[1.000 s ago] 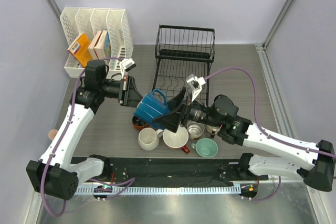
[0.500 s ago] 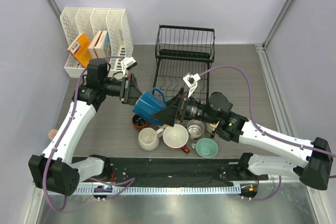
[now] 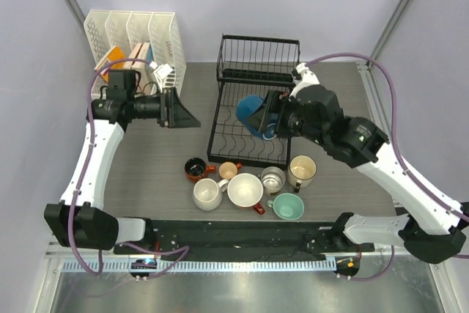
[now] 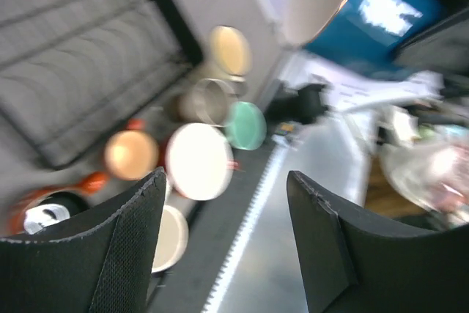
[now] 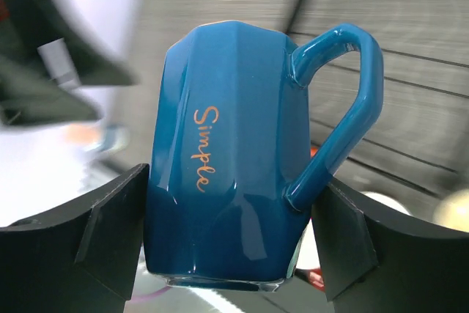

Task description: Load the cups into the dish rack

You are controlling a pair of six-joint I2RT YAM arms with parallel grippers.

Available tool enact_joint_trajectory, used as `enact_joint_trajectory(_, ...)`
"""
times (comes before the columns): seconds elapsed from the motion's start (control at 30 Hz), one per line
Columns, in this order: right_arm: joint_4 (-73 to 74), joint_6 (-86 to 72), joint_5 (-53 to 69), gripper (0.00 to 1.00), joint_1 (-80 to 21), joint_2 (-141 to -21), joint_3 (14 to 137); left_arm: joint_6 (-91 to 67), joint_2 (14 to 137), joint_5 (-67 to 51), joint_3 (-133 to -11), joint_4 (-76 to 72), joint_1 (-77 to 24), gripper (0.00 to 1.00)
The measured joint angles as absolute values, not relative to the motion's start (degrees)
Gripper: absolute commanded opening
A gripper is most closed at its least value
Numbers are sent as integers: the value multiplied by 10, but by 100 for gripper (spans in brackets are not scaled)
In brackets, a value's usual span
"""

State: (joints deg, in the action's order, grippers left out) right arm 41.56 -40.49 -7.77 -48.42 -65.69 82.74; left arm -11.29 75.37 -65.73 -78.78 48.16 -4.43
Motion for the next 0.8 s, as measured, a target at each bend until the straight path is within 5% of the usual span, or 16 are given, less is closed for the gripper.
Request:
enact_joint_trajectory(0.23, 630, -395, -238, 1, -480, -840, 983, -52, 696, -472, -742, 494, -46, 67)
enact_joint_trajectory(0.43, 682, -382, -262, 1, -455, -1022, 994, -18, 667, -411, -723, 501, -46, 67)
enact_joint_trajectory(0.8, 684, -353, -211, 1, -356, -1064, 1008, 10, 606, -386, -685, 504, -48, 67)
